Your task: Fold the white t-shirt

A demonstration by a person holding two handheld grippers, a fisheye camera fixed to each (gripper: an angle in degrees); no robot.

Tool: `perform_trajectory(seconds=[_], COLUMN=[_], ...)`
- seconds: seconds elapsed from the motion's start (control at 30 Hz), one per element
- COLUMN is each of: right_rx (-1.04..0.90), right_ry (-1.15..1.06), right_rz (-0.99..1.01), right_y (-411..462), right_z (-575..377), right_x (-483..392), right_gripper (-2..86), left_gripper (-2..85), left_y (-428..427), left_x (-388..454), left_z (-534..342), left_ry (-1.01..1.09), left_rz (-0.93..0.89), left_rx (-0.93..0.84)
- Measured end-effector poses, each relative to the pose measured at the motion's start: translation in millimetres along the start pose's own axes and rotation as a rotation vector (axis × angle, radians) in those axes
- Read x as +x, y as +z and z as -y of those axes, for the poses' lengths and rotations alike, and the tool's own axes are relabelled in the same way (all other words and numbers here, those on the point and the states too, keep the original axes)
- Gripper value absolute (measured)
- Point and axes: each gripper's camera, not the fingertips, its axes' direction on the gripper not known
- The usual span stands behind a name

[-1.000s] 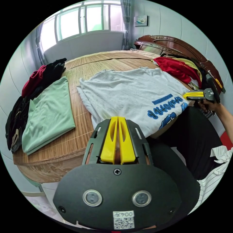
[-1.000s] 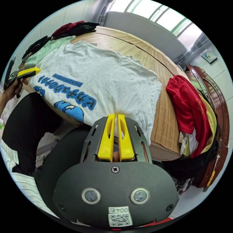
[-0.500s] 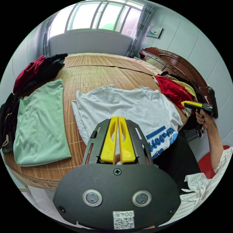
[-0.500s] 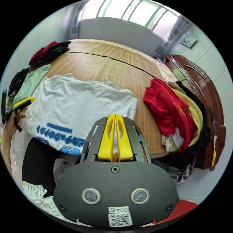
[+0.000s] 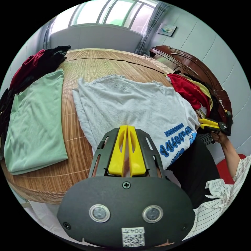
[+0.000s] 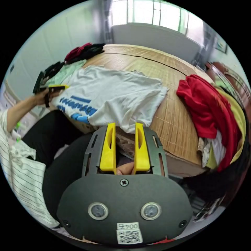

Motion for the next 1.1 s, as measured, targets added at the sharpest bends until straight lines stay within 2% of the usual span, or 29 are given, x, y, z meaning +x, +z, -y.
perform_trajectory(seconds=[0.1, 0.27, 0.4, 0.63, 0.7, 0.77, 0.8, 0.93, 1.0, 1.07, 1.1], right_rx=[-0.014, -0.083, -0.098, -0.157, -0.060, 0.120, 0.152, 0.142, 0.092, 0.035, 0.062], right_ry=[-0.102, -0.230, -0.245, 0.032, 0.127, 0.206, 0.215, 0.194, 0.173, 0.331, 0.375], right_rz=[-0.049, -0.036, -0.050, -0.023, 0.000, 0.109, 0.139, 0.351, 0.359, 0.362, 0.435], right_y=[-2, 4, -21, -68, -94, -124, -126, -85, -64, -47, -49], right_z=[-4, -14, -45, -140, -147, -136, -131, -82, -73, -93, -104], right_x=[-1, 19, 66, 216, 236, 240, 238, 214, 215, 272, 292], right_gripper=[11.2, 3.8, 1.2, -0.6, -0.7, -0.7, -0.7, -0.5, -0.4, -0.6, -0.6], left_gripper=[0.2, 0.2, 0.2, 0.4, 0.5, 0.6, 0.6, 0.7, 0.7, 0.6, 0.6], left_y=[2, 3, 5, 7, 7, 8, 8, 9, 10, 10, 10], left_x=[0, -7, -12, -23, -26, -27, -28, -30, -32, -34, -35], left_z=[1, 2, 4, 4, 4, 4, 4, 4, 4, 3, 3], left_ry=[0.008, -0.001, -0.004, -0.011, -0.009, -0.010, -0.010, -0.003, 0.001, 0.001, 0.004], left_rz=[0.021, 0.021, 0.016, 0.000, 0.001, 0.003, 0.005, 0.011, 0.007, 0.003, 0.002], left_rx=[0.004, 0.008, 0.003, 0.008, 0.014, 0.018, 0.018, 0.017, 0.021, 0.030, 0.036])
